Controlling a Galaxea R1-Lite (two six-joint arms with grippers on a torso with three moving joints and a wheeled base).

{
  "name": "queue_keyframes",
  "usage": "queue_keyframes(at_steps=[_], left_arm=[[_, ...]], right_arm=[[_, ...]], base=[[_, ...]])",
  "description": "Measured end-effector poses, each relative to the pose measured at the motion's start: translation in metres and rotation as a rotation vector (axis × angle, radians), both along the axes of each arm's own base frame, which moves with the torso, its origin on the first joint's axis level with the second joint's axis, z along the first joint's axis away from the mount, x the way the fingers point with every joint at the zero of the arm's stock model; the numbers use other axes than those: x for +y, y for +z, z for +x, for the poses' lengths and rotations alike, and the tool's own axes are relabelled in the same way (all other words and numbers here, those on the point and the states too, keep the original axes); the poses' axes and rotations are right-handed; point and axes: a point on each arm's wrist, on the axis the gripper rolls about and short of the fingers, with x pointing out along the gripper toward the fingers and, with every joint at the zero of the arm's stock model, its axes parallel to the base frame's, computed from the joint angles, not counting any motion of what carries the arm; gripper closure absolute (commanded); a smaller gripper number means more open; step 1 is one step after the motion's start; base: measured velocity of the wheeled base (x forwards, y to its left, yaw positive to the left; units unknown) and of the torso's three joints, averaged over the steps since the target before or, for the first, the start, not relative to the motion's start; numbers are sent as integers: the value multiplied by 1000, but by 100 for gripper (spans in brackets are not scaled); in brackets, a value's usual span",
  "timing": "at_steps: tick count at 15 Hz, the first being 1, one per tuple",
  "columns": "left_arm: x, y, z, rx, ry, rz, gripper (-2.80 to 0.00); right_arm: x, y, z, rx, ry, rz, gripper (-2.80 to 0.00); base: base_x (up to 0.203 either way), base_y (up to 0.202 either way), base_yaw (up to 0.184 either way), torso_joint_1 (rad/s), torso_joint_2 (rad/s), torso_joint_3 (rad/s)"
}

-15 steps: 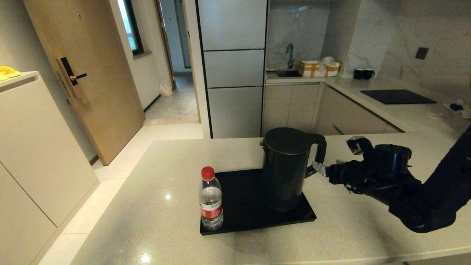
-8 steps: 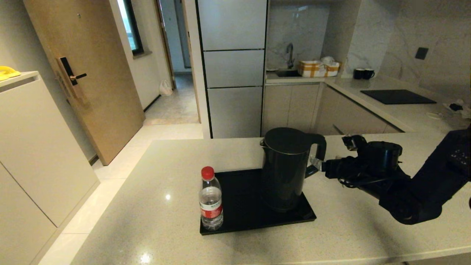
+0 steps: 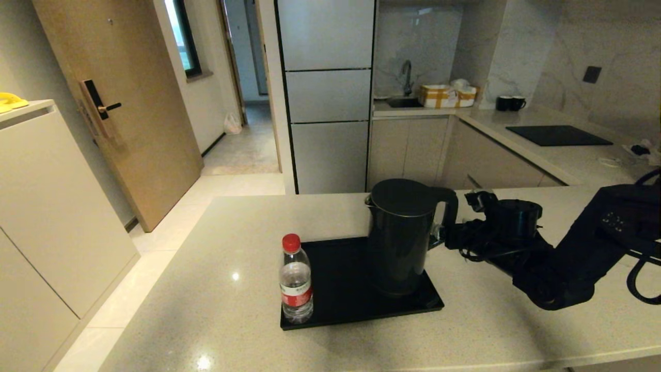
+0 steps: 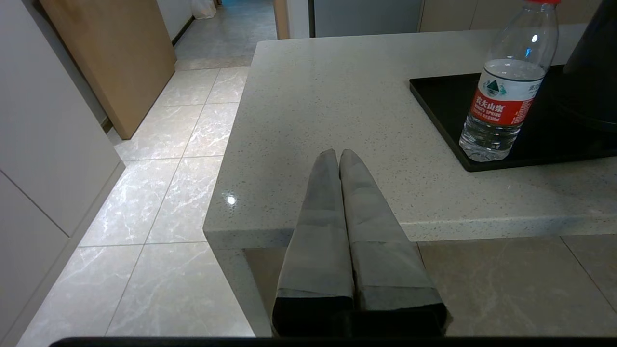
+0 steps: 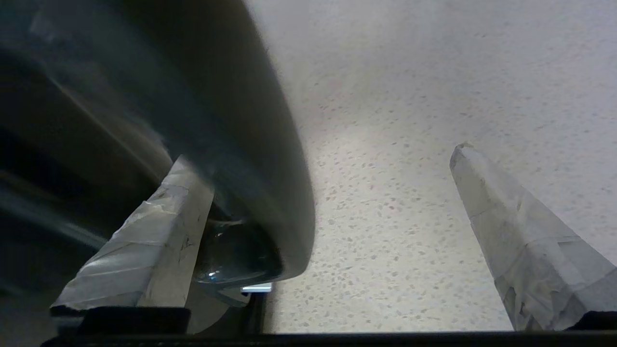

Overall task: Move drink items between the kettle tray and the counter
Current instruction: Pick up the kettle

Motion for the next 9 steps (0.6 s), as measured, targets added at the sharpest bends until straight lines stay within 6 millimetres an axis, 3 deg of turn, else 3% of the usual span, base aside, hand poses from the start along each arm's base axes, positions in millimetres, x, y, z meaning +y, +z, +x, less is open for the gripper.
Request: queue_keyframes(at_steps=[9], left_arm=[[0, 0, 0, 1, -1, 0, 0]], right_arm=[[13, -5, -5, 12, 7, -17, 0]], base=[[0, 0, 0, 0, 0, 0]])
